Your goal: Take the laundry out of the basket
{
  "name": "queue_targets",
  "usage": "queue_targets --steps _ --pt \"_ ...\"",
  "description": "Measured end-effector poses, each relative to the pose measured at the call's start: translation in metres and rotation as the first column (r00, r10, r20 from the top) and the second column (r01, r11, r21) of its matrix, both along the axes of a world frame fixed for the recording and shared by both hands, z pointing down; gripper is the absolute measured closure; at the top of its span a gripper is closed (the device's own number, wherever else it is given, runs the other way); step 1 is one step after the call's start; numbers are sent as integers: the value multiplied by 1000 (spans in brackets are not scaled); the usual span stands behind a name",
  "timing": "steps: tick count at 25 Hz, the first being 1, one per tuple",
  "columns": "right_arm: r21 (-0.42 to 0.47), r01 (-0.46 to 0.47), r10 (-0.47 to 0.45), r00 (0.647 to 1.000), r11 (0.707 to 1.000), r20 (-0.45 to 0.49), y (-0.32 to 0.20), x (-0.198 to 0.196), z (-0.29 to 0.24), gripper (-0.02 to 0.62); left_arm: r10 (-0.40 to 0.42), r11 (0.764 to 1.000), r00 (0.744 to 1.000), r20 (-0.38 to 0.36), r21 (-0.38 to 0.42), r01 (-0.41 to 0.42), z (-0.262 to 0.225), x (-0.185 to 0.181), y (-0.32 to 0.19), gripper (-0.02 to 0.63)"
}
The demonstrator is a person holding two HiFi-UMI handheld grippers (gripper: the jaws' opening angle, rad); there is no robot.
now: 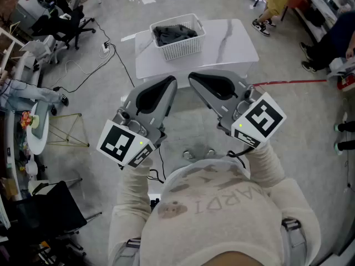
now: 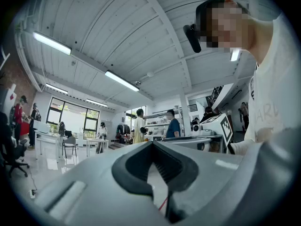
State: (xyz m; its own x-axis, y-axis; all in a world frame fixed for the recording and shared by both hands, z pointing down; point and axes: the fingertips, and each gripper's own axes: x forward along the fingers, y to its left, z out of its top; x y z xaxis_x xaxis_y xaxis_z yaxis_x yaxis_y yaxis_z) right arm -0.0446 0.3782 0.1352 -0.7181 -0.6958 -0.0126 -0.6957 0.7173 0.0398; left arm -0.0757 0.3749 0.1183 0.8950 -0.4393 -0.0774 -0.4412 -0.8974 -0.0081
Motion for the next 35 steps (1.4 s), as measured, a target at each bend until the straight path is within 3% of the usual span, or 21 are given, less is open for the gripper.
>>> queue_targets --steps 12,21,27,35 --pt "-8 -17 17 1000 1000 -10 -9 -15 5 569 5 1000 1000 -6 -29 -5 7 -19 -15 606" --pt "-6 -61 61 998 998 -10 -17 -46 16 569 28 999 1000 -12 -19 -28 17 -57 -29 606" --pt "-32 -85 85 996 996 -9 -36 -33 22 569 40 999 999 -21 -30 -40 22 -48 -49 606" --pt "-28 -58 58 998 998 -13 -103 11 24 569 4 999 1000 -22 -34 -4 24 -11 -111 606"
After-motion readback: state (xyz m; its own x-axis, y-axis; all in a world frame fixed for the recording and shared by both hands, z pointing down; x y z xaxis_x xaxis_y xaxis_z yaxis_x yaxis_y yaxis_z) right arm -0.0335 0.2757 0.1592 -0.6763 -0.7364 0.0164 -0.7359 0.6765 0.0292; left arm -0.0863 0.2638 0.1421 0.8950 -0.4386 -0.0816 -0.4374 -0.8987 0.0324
